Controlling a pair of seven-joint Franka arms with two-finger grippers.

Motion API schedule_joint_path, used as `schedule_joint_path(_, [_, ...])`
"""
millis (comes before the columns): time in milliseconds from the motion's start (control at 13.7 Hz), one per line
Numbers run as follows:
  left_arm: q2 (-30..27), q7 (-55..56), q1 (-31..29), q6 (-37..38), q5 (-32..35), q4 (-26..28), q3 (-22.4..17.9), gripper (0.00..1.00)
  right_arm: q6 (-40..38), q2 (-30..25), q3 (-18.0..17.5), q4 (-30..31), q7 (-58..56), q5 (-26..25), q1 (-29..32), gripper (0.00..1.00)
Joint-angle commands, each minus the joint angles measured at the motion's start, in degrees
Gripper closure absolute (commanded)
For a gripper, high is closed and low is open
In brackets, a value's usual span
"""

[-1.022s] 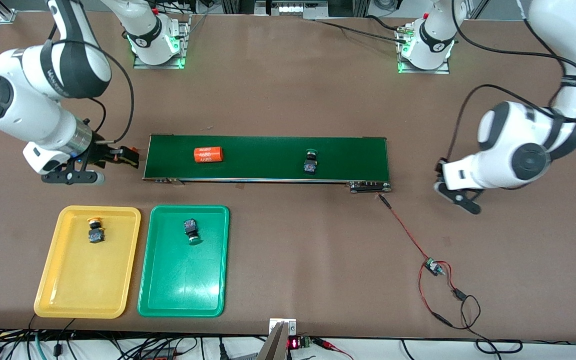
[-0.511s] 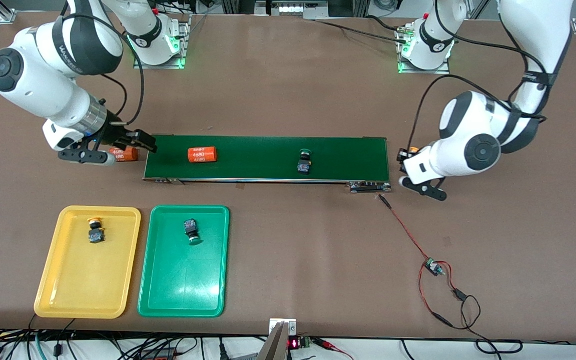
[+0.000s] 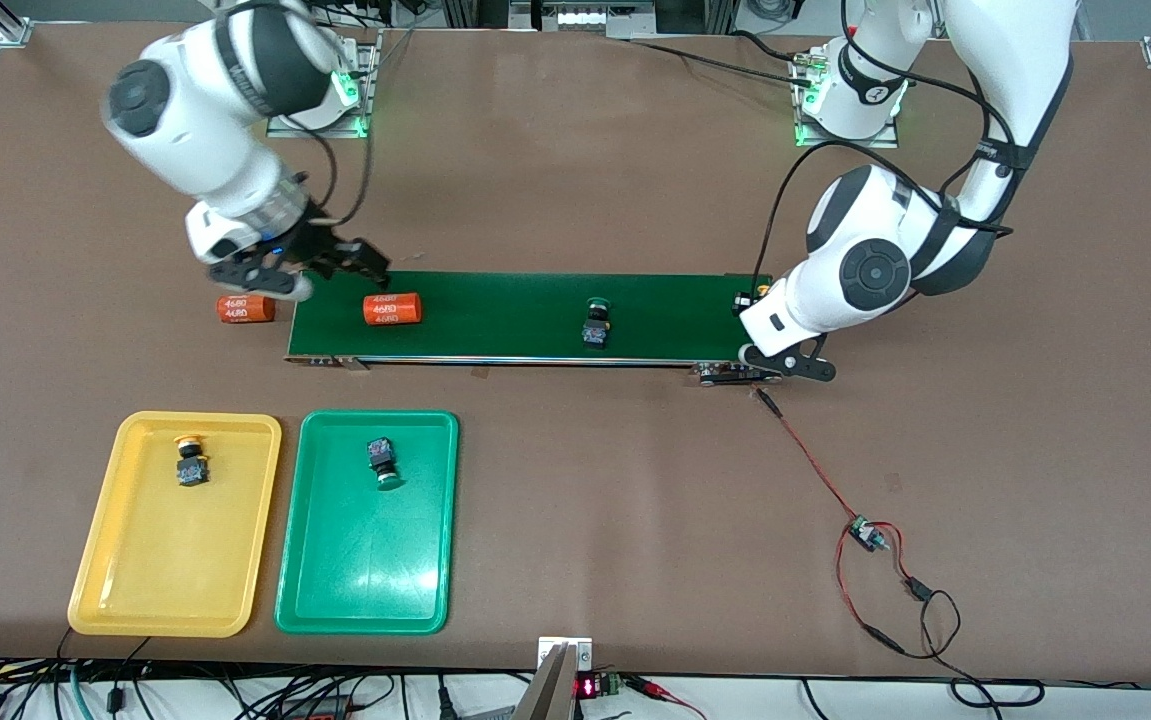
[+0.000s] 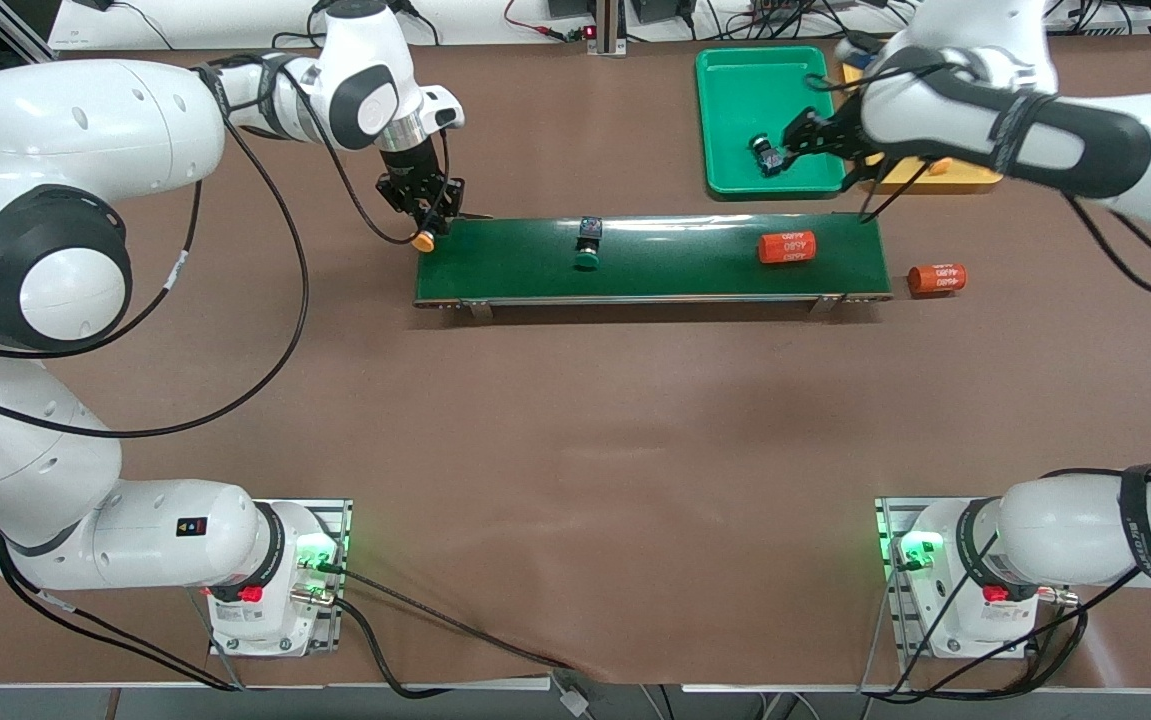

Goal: Sort buttons by color to trays

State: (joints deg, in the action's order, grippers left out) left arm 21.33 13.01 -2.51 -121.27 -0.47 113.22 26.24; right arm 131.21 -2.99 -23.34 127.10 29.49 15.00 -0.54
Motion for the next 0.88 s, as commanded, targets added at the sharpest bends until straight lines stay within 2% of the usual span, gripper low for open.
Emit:
schedule_joint_path(0, [-0.76, 1.23, 0.40, -4.05, -1.11, 2.62, -0.84, 1.00, 1.33, -1.67, -1.44, 2.54, 0.84, 0.03, 0.10, 0.00])
schedule_joint_path(73, [-0.76, 1.76, 0.49, -5.11, -1.11, 3.41, -0.84, 1.00, 1.07, -1.67, -1.45, 2.63, 0.66, -0.32, 0.01, 0.00])
schedule_joint_path(292, [-0.76, 4.47, 1.72, -8.72, -1.11, 4.82, -0.84, 1.00, 0.28, -1.05, -1.53, 2.72, 0.75, -9.17, -1.31, 0.00])
schedule_joint_path(438, [-0.59, 5.19, 1.90, -9.25, -1.11, 4.99, -0.93, 1.00, -1.12, -0.70, -1.53, 2.72, 0.48, -13.23, -1.31, 0.00])
schedule_joint_path(803, [0.46, 5.45, 2.51, -13.29, -1.11, 6.93, -0.93, 0.97, -1.30, 0.18, -2.23, 2.45, 1.27, -14.39, -2.01, 0.00])
